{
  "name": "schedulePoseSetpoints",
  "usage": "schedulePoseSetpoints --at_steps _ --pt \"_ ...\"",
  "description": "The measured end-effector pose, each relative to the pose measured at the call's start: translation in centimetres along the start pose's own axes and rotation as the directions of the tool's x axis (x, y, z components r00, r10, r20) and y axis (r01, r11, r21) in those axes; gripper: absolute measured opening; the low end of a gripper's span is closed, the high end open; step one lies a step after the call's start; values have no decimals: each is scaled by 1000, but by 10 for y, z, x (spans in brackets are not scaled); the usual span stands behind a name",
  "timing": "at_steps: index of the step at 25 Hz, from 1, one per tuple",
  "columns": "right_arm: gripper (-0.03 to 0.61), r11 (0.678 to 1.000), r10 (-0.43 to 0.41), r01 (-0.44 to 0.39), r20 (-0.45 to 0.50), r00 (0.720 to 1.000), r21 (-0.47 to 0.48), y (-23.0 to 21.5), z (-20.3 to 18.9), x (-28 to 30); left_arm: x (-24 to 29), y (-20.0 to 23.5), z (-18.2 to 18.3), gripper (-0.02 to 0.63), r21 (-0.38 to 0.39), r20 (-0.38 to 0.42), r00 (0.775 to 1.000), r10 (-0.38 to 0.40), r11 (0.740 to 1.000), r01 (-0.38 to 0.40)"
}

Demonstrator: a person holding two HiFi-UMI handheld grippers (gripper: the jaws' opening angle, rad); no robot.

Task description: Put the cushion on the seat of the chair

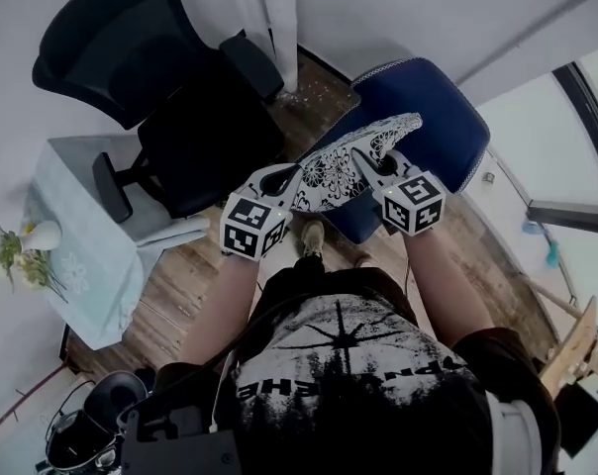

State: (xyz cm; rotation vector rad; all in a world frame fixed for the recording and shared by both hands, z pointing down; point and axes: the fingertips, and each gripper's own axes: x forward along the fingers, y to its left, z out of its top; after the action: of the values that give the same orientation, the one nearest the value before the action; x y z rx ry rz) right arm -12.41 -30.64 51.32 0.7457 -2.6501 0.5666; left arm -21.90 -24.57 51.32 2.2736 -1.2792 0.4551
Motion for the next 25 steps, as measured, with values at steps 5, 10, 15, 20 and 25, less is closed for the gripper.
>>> schedulePoseSetpoints --at_steps 5,10,15,20,25 --pt "26 999 0 1 -28 1000 35 -1 -11 33 2 17 -12 15 -17 -30 999 -23 1000 23" --pt "26 999 2 0 -42 999 49 -1 -17 57 6 32 -15 15 -26 -37 999 -22 999 21" --pt "26 996 -10 15 -56 998 92 -5 -29 67 10 40 -21 15 -39 -51 998 -37 999 35" --pt "26 988 -53 67 -103 993 141 -23 -59 63 18 42 -40 14 -53 -91 994 -64 997 60" --pt "26 970 -111 147 -186 976 193 -50 -114 43 38 28 -61 15 -41 -149 982 -119 993 114"
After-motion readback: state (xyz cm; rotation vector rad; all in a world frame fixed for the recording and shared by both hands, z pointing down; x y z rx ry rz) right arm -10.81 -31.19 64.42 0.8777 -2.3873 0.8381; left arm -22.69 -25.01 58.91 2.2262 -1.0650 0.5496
